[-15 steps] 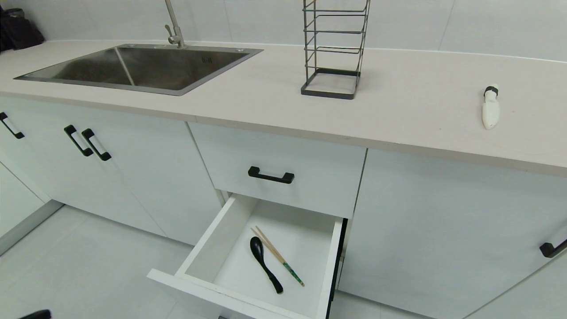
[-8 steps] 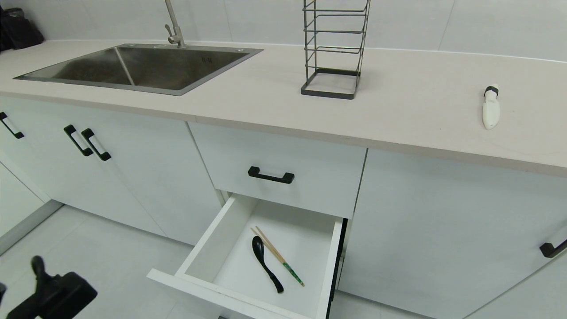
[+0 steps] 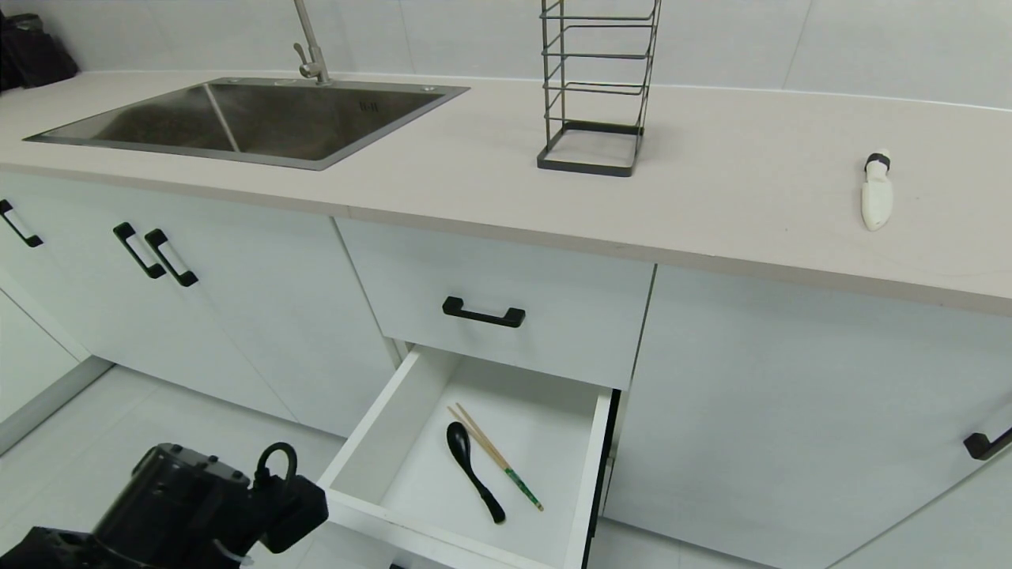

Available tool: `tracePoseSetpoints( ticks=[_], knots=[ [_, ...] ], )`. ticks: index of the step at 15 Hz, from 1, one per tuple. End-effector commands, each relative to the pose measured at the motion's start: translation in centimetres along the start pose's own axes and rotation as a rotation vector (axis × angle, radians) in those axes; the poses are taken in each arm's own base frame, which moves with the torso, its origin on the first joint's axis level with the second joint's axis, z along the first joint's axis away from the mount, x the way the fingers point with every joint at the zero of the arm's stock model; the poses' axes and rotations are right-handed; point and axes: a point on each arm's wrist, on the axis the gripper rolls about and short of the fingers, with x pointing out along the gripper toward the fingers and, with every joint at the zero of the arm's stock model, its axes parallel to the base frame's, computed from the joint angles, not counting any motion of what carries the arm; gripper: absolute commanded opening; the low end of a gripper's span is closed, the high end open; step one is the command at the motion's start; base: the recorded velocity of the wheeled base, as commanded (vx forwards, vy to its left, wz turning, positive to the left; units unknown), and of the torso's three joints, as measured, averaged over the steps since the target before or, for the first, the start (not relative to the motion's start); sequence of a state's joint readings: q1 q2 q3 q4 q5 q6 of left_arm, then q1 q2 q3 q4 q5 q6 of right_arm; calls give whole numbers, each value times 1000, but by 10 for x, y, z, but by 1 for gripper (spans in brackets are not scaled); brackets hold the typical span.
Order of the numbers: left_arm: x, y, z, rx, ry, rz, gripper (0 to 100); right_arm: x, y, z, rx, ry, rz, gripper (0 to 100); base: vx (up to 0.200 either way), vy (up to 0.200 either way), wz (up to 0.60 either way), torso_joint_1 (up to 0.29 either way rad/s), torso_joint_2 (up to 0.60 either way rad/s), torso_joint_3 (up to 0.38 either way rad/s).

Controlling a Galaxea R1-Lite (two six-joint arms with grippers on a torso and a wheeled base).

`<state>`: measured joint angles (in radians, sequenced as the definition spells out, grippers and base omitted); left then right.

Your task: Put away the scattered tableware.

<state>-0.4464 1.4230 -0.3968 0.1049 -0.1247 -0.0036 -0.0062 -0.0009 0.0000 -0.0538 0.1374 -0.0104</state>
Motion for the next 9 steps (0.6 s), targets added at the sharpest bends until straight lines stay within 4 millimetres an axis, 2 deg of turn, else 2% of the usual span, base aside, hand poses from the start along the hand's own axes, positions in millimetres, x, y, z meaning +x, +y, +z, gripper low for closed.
tracePoseSetpoints(
  ticks=[1,9],
  knots=[
    [22,1,7,7,64,47,100,0,0,0,0,2,1,100,0,0,0,0,0,0],
    [47,5,28,-91,-48,136,100,0,0,0,8,2,2,100,0,0,0,0,0,0]
  ],
)
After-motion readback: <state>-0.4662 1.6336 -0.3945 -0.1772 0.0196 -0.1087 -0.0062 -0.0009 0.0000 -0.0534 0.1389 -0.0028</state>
